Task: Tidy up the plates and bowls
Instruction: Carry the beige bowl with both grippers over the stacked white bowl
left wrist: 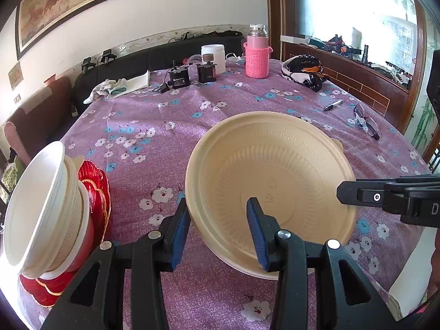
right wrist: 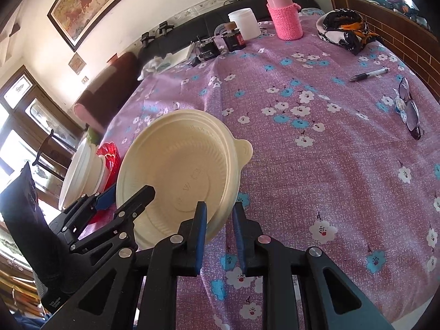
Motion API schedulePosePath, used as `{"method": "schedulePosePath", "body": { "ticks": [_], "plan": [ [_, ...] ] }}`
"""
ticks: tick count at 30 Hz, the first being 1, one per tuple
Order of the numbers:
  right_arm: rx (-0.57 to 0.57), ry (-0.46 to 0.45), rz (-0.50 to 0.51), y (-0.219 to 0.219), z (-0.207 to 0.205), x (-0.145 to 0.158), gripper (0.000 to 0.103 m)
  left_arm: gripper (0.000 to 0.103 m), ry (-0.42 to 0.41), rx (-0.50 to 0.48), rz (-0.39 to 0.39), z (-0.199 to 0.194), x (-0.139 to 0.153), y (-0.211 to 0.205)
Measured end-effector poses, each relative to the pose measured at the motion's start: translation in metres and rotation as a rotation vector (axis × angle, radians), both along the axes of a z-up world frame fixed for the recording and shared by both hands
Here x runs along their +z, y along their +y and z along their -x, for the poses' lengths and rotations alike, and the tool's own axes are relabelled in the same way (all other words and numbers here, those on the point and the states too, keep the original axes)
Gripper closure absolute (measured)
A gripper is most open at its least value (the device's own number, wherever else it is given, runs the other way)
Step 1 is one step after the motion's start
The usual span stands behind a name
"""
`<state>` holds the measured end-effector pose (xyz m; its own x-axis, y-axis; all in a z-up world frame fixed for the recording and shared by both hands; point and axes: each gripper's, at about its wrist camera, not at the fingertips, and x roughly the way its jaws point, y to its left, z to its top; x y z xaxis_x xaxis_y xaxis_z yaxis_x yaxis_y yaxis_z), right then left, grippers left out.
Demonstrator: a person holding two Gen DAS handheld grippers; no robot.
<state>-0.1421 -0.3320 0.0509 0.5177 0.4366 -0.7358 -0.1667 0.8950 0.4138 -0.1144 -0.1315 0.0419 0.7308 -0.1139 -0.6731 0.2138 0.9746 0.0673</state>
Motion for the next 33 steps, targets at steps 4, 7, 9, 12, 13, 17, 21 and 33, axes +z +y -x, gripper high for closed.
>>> {"method": "schedulePosePath", "body": {
  "ticks": [4,7,9,12,13,17,21,33],
  "plan": [
    [0.002,-0.007,0.004,0.001,0.001,0.002,0.082,0.062,-0.005,0.003,0.002,0.002,0.001,0.002],
    [0.004,-0.009,0.006,0.003,0.002,0.004,0.082,0.062,-0.006,0.006,0.001,0.003,0.002,0.002],
    [0.005,-0.01,0.008,0.005,0.003,0.005,0.082,0.062,-0.01,0.008,0.002,0.004,0.003,0.003],
    [0.009,-0.014,0.011,0.007,0.004,0.008,0.082,0.062,-0.017,0.011,0.004,0.006,0.006,0.005],
    [0.011,-0.016,0.013,0.008,0.004,0.009,0.082,0.062,-0.021,0.013,0.005,0.007,0.007,0.006],
    [0.022,-0.027,0.019,0.013,0.004,0.016,0.082,0.062,-0.032,0.023,0.007,0.009,0.012,0.011],
    [0.034,-0.026,0.017,0.018,0.001,0.02,0.082,0.062,-0.042,0.033,0.005,0.011,0.017,0.016],
    [0.076,-0.046,0.01,0.035,-0.008,0.038,0.082,0.062,-0.065,0.075,0.015,0.012,0.028,0.034]
  ]
}}
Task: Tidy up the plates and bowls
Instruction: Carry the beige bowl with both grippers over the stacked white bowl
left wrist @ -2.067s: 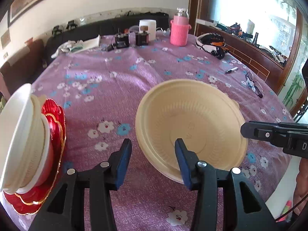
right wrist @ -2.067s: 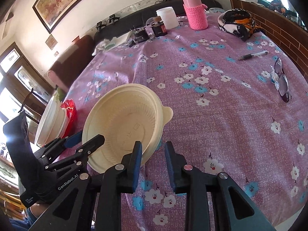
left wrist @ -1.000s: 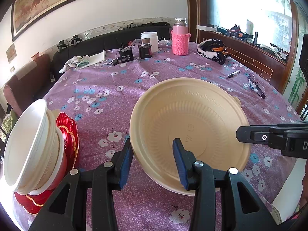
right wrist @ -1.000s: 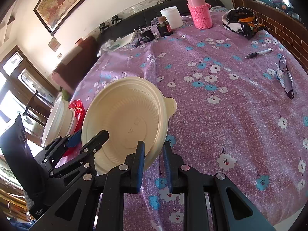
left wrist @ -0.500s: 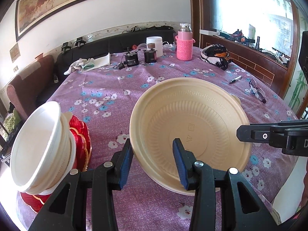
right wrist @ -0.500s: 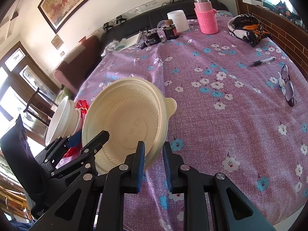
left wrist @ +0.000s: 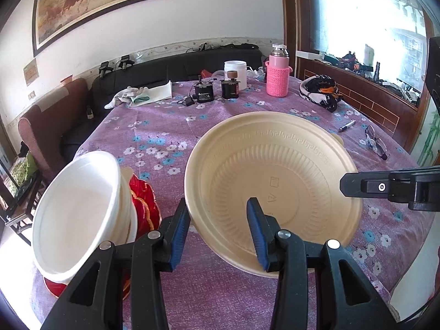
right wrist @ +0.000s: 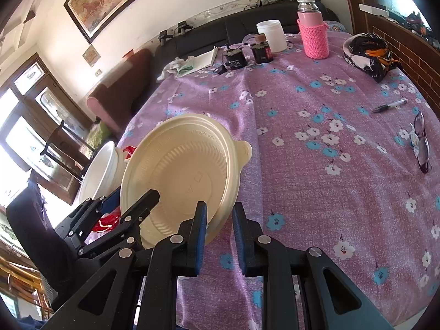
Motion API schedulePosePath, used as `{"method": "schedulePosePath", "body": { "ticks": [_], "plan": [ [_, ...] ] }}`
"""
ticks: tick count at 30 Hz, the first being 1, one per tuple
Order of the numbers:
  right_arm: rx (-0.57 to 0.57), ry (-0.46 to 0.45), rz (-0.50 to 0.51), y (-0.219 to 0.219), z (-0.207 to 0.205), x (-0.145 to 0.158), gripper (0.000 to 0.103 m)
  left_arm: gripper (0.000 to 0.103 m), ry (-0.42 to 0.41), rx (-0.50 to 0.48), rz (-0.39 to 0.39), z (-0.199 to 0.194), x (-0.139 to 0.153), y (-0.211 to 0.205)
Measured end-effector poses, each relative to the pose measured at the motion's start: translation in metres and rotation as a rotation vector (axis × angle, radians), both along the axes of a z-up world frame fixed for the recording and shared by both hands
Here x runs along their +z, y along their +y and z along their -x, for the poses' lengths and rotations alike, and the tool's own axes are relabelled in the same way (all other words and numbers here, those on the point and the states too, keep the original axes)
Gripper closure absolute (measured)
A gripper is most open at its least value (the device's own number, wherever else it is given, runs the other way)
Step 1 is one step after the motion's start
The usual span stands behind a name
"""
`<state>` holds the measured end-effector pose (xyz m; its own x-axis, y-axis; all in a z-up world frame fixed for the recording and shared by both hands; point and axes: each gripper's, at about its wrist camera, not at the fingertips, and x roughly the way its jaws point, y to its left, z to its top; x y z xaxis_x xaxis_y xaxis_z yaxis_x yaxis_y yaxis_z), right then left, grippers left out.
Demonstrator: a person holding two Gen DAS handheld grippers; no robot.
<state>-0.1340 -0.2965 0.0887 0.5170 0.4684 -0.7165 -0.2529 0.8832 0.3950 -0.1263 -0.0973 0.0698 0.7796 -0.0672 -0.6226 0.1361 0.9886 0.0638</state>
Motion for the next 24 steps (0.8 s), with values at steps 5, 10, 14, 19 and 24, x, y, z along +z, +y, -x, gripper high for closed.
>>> {"method": "schedulePosePath", "body": {
  "ticks": [5,10,14,19,24],
  "plan": [
    [0.016,-0.013,0.006,0.01,-0.004,0.007,0.082,0.062,-0.013,0.022,0.005,-0.001,0.006,0.01],
    [0.035,-0.031,0.007,0.02,-0.007,0.016,0.082,0.062,-0.028,0.043,0.008,-0.002,0.012,0.019],
    [0.051,-0.039,0.008,0.029,-0.01,0.022,0.082,0.062,-0.04,0.06,0.013,-0.001,0.017,0.027],
    [0.071,-0.053,0.005,0.041,-0.014,0.029,0.082,0.062,-0.059,0.084,0.019,0.0,0.025,0.038],
    [0.095,-0.071,0.007,0.053,-0.015,0.039,0.082,0.062,-0.077,0.107,0.021,0.003,0.034,0.049]
  ]
}}
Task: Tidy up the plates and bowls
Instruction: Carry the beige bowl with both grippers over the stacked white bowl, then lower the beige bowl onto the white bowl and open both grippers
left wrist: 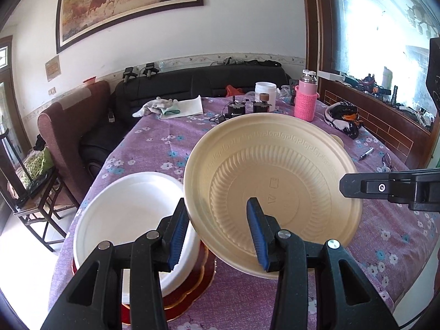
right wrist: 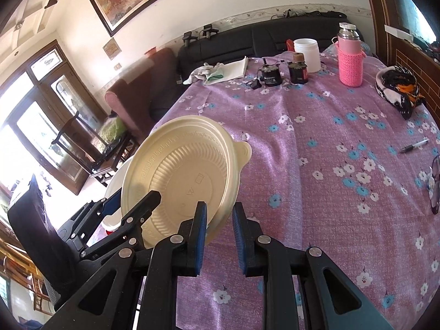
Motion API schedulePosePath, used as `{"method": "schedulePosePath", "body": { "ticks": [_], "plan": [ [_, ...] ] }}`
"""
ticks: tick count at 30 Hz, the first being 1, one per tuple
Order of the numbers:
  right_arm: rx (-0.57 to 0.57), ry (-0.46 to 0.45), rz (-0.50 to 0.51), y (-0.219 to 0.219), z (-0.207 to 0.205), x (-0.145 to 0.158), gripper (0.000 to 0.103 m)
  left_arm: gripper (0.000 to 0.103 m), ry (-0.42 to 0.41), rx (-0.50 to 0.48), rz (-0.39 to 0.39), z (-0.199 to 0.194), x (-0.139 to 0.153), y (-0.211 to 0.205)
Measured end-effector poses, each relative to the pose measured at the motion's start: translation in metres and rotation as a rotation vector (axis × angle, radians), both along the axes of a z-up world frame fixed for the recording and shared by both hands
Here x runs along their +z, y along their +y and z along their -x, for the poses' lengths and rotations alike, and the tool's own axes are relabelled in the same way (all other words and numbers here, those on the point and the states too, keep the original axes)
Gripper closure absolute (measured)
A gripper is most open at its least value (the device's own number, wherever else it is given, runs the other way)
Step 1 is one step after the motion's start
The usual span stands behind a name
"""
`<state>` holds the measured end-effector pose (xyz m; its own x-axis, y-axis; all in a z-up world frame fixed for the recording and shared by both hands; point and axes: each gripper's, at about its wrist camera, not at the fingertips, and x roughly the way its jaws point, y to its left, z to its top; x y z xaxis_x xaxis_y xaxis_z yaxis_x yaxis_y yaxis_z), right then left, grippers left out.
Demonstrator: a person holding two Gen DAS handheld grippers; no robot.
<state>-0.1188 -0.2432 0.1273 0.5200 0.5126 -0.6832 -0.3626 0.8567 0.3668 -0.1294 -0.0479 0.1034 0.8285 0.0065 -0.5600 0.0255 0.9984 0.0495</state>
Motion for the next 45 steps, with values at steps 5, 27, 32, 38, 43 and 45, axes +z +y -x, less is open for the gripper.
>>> {"method": "schedulePosePath", "body": {
  "ticks": [5,27,32,38,43,45],
  "plan": [
    [0.022,0.004,-0.009,0.011,-0.003,0.005,0.082,0.062,-0.011,0.023,0.007,0.001,0.006,0.012],
    [0.163,-0.003,-0.037,0.084,-0.007,0.029,0.082,0.062,-0.074,0.17,0.029,0.023,0.028,0.079],
    [0.19,0.024,-0.028,0.101,-0.013,0.022,0.082,0.062,-0.066,0.196,0.038,0.025,0.022,0.091],
    [0.215,0.065,-0.018,0.117,-0.019,0.009,0.082,0.062,-0.019,0.221,0.054,0.025,0.006,0.106],
    [0.229,0.109,-0.001,0.132,-0.024,-0.007,0.082,0.062,0.011,0.248,0.069,0.025,-0.007,0.118],
    [0.234,0.117,0.007,0.138,-0.024,-0.012,0.082,0.062,0.023,0.256,0.074,0.023,-0.01,0.121]
  ]
}}
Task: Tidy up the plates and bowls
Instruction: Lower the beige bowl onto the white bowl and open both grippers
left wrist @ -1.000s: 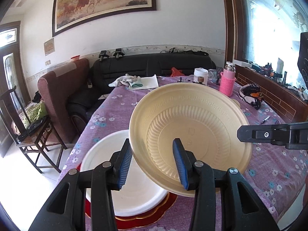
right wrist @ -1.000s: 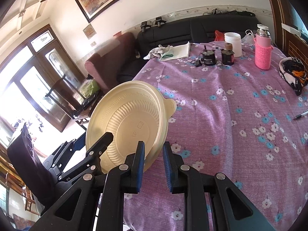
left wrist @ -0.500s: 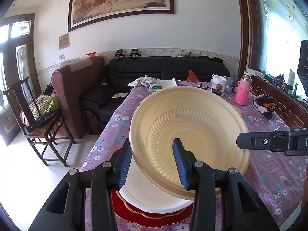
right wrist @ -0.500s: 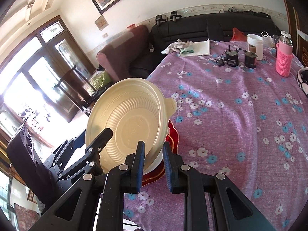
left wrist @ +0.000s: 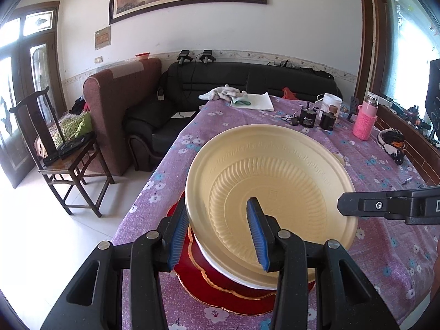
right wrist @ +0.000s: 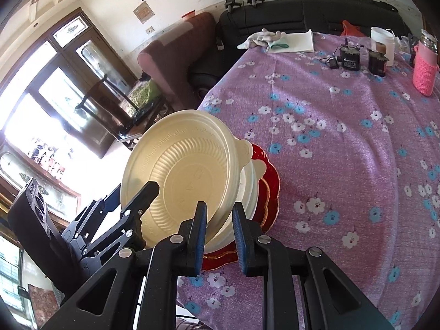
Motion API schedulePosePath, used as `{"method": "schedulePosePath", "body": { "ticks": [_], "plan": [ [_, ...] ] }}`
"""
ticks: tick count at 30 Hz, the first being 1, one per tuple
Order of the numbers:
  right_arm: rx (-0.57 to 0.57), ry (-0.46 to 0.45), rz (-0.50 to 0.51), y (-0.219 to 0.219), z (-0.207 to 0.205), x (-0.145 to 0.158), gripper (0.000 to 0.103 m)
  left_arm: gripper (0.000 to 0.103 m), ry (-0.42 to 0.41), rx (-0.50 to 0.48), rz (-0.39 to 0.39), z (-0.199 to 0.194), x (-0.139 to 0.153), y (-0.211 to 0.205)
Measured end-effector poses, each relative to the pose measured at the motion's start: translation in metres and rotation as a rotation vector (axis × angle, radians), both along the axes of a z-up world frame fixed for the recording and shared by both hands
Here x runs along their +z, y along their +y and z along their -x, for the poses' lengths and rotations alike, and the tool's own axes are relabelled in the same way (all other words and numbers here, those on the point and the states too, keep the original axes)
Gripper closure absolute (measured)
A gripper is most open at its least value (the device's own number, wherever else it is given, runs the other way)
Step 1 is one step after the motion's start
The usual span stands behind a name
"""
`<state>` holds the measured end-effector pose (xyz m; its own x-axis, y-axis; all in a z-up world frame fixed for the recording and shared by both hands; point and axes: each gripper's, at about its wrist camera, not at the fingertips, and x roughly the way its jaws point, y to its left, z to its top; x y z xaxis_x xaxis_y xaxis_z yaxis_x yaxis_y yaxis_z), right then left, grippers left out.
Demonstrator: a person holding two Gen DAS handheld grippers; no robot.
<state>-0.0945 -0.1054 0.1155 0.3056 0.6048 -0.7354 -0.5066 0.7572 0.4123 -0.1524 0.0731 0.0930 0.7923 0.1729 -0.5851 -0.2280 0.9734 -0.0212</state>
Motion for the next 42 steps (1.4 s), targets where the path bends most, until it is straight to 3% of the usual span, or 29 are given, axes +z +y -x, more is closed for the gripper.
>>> {"method": "schedulePosePath", "body": {
  "ticks": [10,35,42],
  "plan": [
    [0.0,0.001,0.031,0.01,-0.005,-0.011,0.081,0.062,0.041,0.003,0.028,-0.009,-0.015,0.008],
    [-0.013,0.001,-0.014,-0.011,0.001,-0.005,0.081,0.06,0.034,0.019,0.03,-0.01,-0.013,0.014],
    [-0.043,0.016,-0.033,-0.027,-0.002,-0.01,0.077,0.038,0.035,0.021,0.038,-0.005,-0.013,0.014]
  ]
}}
